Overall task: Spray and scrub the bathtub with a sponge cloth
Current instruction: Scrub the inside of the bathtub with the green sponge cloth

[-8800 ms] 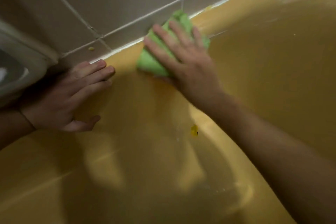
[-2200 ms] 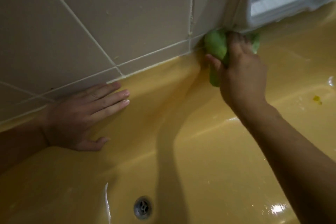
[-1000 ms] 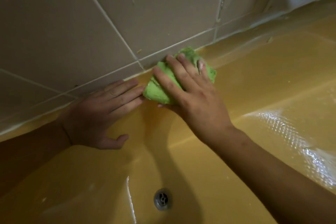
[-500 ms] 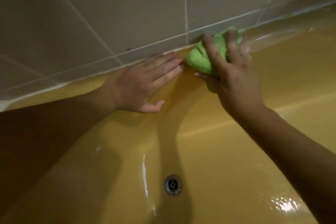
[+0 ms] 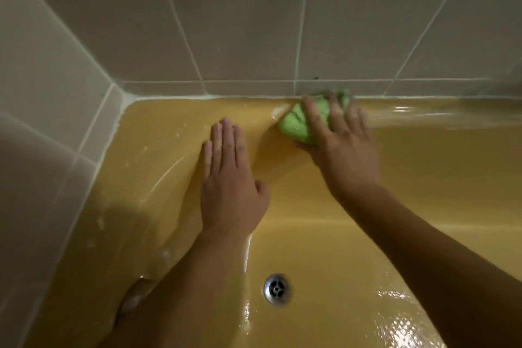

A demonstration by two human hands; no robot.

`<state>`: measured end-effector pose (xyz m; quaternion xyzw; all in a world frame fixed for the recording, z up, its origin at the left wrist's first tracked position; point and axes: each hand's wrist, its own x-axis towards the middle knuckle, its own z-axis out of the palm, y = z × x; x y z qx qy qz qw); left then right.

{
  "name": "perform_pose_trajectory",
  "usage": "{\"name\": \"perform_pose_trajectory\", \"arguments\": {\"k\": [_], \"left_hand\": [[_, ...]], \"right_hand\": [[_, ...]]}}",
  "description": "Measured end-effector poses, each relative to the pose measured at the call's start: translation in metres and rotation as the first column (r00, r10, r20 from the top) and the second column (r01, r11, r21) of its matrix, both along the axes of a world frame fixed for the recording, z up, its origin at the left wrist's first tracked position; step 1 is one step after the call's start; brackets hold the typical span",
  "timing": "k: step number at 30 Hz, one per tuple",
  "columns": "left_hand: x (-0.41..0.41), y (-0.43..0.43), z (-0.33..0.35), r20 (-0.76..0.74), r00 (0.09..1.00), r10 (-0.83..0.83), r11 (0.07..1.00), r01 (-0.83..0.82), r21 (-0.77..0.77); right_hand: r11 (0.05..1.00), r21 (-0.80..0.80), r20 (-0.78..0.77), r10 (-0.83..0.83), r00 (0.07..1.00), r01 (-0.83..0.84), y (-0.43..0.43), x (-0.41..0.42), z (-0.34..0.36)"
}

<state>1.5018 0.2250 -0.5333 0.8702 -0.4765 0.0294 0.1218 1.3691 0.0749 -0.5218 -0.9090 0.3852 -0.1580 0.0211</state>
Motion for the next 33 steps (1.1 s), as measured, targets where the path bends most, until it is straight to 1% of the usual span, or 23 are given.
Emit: {"name": "perform_pose_trajectory", "arguments": {"k": [2,4,6,9,11,13,15,16,18,19,21,22,24,26,28,30,31,32,33], "left_hand": [[-0.005,0.001,0.007,-0.107,0.985,0.137,0.988,-0.144,-0.057],[-0.008,0.015,0.007,-0.177,0.95,0.258,0.959,-0.274,-0.069],[-0.013,0.035,0.005,-0.191,0.928,0.32,0.937,-0.34,-0.079],[-0.011,0.07,0.005,-0.157,0.919,0.362,0.924,-0.376,-0.073],[0.003,0.096,0.007,-0.119,0.933,0.339,0.937,-0.347,-0.052],[0.02,0.125,0.009,-0.068,0.953,0.294,0.955,-0.296,-0.013],[0.033,0.15,0.013,-0.026,0.975,0.222,0.975,-0.221,0.03],[0.038,0.161,0.015,-0.012,0.986,0.168,0.985,-0.167,0.033],[0.046,0.182,0.017,-0.013,0.998,0.066,0.998,-0.066,0.006],[0.049,0.193,0.018,-0.025,0.999,0.042,0.999,-0.042,-0.009],[0.051,0.212,0.023,-0.044,0.998,0.044,0.998,-0.046,-0.048],[0.051,0.219,0.025,-0.052,0.998,0.048,0.997,-0.051,-0.066],[0.047,0.231,0.025,-0.077,0.996,0.051,0.995,-0.057,-0.083],[0.044,0.237,0.025,-0.099,0.993,0.068,0.994,-0.076,-0.082],[0.042,0.24,0.023,-0.091,0.992,0.085,0.994,-0.091,-0.067],[0.038,0.242,0.019,-0.067,0.993,0.093,0.992,-0.098,-0.083],[0.036,0.243,0.017,-0.059,0.994,0.096,0.99,-0.101,-0.098],[0.033,0.245,0.017,-0.049,0.994,0.097,0.988,-0.102,-0.112],[0.031,0.246,0.017,-0.04,0.994,0.099,0.987,-0.104,-0.121]], "right_hand": [[0.989,0.066,0.063,-0.138,0.988,0.134,-0.006,-0.021,0.0],[0.976,0.104,0.053,-0.196,0.979,0.189,0.0,-0.017,0.003],[0.988,0.073,0.01,-0.134,0.991,0.133,0.016,0.01,0.007],[0.998,0.065,-0.054,0.021,0.998,-0.017,0.046,0.064,0.011],[0.984,0.132,-0.054,0.124,0.991,-0.116,0.066,0.098,0.021],[0.943,0.217,-0.039,0.266,0.963,-0.252,0.086,0.128,0.035],[0.892,0.278,-0.052,0.384,0.922,-0.356,0.095,0.144,0.046],[0.877,0.302,-0.066,0.411,0.909,-0.375,0.093,0.145,0.049],[0.888,0.323,-0.081,0.37,0.925,-0.327,0.079,0.134,0.05],[0.91,0.315,-0.092,0.311,0.946,-0.269,0.069,0.127,0.05],[0.939,0.298,-0.101,0.209,0.973,-0.171,0.059,0.116,0.05],[0.938,0.307,-0.098,0.2,0.975,-0.161,0.06,0.118,0.051],[0.914,0.341,-0.078,0.26,0.962,-0.22,0.078,0.134,0.054],[0.854,0.385,-0.047,0.397,0.916,-0.35,0.108,0.155,0.06],[0.765,0.405,-0.045,0.564,0.824,-0.502,0.14,0.166,0.064],[0.67,0.415,-0.063,0.696,0.715,-0.616,0.162,0.162,0.064],[0.628,0.43,-0.066,0.738,0.671,-0.649,0.165,0.157,0.063],[0.601,0.446,-0.054,0.757,0.651,-0.663,0.162,0.152,0.063],[0.604,0.464,-0.038,0.745,0.666,-0.648,0.153,0.15,0.063]]}}
